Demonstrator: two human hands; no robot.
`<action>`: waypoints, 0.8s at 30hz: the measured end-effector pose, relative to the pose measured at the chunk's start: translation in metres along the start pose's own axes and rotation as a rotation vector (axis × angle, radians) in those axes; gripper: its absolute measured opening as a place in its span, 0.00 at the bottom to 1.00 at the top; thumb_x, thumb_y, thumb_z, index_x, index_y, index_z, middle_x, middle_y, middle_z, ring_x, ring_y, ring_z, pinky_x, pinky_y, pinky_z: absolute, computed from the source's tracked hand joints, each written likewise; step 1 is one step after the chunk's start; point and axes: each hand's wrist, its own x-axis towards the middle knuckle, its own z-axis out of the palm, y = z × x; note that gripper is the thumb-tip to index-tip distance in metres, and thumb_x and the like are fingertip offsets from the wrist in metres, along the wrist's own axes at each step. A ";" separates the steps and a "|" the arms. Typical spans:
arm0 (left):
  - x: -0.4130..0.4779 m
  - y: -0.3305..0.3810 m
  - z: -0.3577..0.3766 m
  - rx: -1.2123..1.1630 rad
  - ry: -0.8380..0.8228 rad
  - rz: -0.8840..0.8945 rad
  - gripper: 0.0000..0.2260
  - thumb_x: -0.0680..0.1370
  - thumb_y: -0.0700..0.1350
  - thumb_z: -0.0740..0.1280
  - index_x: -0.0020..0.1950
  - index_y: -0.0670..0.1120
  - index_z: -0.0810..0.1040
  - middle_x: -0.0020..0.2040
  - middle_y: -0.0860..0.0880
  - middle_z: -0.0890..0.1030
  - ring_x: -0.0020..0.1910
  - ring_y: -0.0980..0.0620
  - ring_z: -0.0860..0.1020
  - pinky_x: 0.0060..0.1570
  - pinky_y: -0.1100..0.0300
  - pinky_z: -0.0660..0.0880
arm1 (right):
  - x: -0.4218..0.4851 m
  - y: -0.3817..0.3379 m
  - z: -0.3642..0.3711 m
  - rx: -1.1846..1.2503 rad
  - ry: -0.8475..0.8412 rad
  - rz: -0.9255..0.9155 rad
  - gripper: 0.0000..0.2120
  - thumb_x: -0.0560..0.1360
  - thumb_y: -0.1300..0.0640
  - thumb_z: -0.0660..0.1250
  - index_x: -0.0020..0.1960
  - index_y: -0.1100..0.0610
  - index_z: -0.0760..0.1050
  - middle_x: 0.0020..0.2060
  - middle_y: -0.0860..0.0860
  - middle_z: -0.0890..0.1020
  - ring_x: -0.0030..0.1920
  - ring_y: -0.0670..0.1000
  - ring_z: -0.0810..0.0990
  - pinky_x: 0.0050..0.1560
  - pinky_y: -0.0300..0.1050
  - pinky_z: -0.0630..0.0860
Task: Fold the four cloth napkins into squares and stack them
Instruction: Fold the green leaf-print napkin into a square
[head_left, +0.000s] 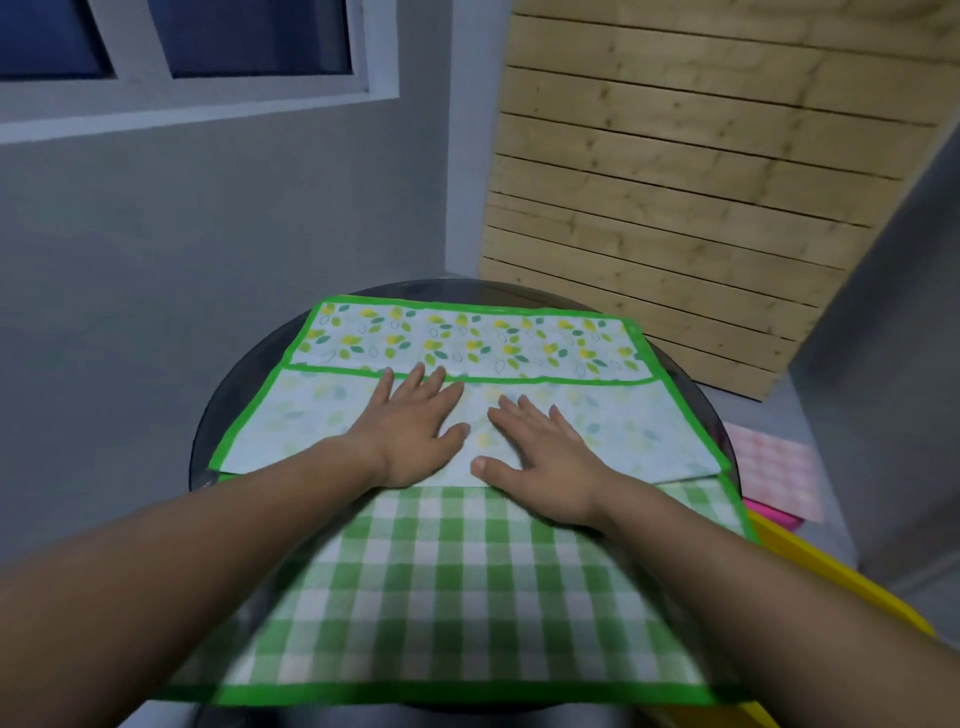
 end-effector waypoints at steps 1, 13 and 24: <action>0.000 0.000 0.001 0.010 -0.008 -0.002 0.29 0.82 0.61 0.46 0.82 0.53 0.46 0.82 0.49 0.43 0.80 0.48 0.39 0.77 0.44 0.36 | -0.001 0.005 -0.004 0.058 -0.005 0.005 0.36 0.78 0.33 0.53 0.80 0.48 0.49 0.80 0.44 0.47 0.78 0.43 0.40 0.78 0.47 0.37; 0.002 -0.002 0.007 -0.009 0.003 -0.011 0.29 0.82 0.63 0.45 0.81 0.56 0.45 0.82 0.53 0.40 0.79 0.52 0.36 0.77 0.47 0.37 | -0.013 0.114 -0.061 0.217 0.290 0.236 0.24 0.73 0.36 0.60 0.55 0.54 0.76 0.49 0.51 0.81 0.50 0.55 0.79 0.54 0.52 0.75; 0.005 -0.005 0.010 -0.025 0.039 -0.023 0.31 0.79 0.66 0.44 0.81 0.58 0.46 0.82 0.54 0.40 0.79 0.54 0.35 0.78 0.49 0.36 | 0.116 0.158 -0.094 0.308 0.539 0.512 0.23 0.72 0.44 0.72 0.63 0.53 0.77 0.60 0.53 0.81 0.61 0.56 0.77 0.64 0.47 0.72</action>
